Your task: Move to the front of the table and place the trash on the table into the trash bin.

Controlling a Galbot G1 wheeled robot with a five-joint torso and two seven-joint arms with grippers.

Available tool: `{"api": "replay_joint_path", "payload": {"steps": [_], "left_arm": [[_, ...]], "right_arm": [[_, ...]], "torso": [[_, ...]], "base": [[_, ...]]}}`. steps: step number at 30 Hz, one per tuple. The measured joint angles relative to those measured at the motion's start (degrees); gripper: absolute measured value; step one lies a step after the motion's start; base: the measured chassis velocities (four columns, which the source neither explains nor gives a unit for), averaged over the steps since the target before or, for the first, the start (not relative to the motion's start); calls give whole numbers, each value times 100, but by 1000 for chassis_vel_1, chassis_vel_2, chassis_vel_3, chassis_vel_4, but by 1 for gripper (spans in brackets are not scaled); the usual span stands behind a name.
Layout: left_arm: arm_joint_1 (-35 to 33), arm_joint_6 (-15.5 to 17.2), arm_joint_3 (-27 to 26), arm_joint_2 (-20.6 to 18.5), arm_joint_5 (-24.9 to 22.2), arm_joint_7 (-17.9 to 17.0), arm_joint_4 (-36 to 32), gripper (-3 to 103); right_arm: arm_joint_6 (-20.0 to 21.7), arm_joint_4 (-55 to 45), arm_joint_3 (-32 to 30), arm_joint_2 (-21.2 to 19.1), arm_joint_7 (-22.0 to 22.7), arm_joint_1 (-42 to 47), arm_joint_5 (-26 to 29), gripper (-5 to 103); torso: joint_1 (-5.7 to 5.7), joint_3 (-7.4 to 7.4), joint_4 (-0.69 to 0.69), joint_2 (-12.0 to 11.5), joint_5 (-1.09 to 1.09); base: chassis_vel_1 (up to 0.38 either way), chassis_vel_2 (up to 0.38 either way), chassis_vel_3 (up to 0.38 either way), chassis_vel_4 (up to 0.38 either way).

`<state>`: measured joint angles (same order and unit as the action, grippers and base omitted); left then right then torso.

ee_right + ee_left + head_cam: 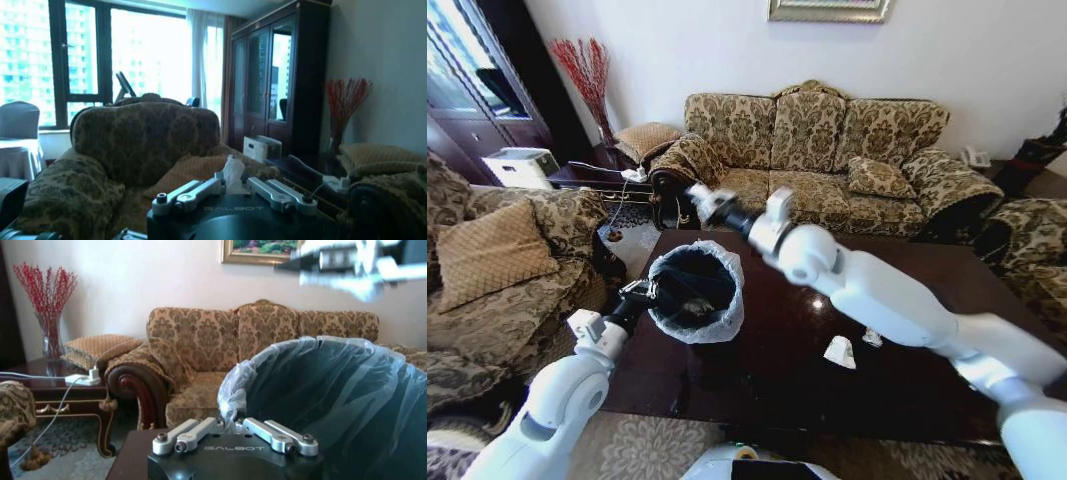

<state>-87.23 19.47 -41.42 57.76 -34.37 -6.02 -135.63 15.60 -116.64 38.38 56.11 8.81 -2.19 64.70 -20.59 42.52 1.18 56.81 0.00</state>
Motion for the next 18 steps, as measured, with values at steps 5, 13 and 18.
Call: {"api": "replay_joint_path", "payload": {"steps": [5,13,18], "left_arm": [[0,-1,-12,6,0,6,-2,3],[3,-15,-64,9,-2,-1,0,3],[43,-2,-60,3,2,-21,18,3]], "right_arm": [[50,-159,373,30,215,112,-55,-1],[96,-105,402,49,225,117,-160,32],[91,-128,372,-27,227,142,-162,48]], "torso": [[0,0,0,0,2],[0,0,1,0,1],[0,0,1,0,0]], "base": [[0,0,0,0],[0,0,0,0],[0,0,0,0]]}}
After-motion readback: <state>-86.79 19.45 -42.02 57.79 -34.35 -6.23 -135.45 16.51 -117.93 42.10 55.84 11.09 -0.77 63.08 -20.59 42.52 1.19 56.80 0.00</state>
